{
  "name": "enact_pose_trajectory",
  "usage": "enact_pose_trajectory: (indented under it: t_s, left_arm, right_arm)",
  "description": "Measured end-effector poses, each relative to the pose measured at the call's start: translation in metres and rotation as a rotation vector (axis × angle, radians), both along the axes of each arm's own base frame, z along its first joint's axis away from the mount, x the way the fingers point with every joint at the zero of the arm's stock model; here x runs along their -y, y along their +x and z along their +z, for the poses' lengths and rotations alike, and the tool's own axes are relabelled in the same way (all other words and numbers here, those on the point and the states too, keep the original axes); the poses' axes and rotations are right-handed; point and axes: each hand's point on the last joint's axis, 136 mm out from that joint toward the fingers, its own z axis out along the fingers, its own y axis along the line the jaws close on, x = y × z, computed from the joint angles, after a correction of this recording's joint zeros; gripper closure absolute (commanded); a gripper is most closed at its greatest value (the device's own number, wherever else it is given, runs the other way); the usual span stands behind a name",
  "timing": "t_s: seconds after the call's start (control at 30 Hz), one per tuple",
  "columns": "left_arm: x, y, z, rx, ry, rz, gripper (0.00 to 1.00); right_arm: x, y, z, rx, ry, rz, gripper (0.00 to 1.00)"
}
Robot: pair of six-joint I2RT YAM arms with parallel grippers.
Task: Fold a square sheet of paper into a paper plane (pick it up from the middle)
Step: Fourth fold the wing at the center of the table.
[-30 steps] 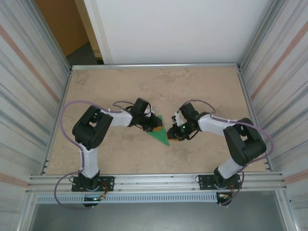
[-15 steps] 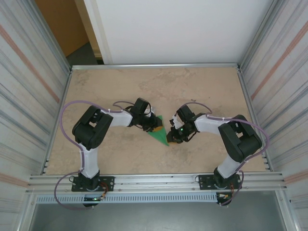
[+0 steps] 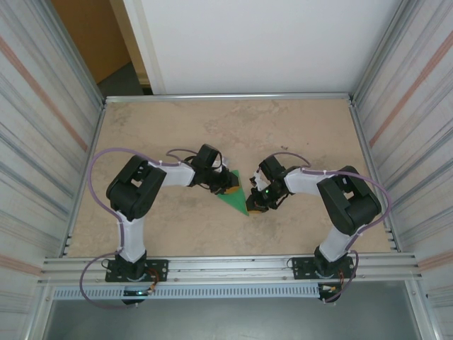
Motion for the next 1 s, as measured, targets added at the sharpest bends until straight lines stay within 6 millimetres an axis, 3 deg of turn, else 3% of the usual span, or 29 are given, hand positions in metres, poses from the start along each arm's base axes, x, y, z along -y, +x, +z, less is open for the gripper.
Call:
enact_pose_trajectory:
  t_s: [0.33, 0.57, 0.73, 0.87, 1.0]
  left_arm:
    - [-0.013, 0.022, 0.006, 0.038, 0.01, 0.012, 0.78]
    - [-0.015, 0.022, -0.003, 0.026, 0.026, 0.003, 0.79]
    - [-0.015, 0.022, -0.003, 0.025, 0.027, 0.003, 0.79]
    - [-0.015, 0.022, -0.004, 0.026, 0.03, 0.003, 0.79]
    - [-0.015, 0.022, -0.004, 0.026, 0.031, 0.003, 0.8]
  right_arm:
    - [0.001, 0.0, -0.001, 0.0, -0.013, 0.011, 0.91]
    - [0.001, 0.001, -0.001, -0.004, -0.02, 0.01, 0.9]
    - [0.0, 0.002, 0.002, 0.006, -0.019, 0.011, 0.78]
    - [0.006, 0.01, 0.015, 0.064, -0.04, -0.018, 0.68]
    - [0.007, 0.026, 0.047, 0.18, -0.015, -0.053, 0.7]
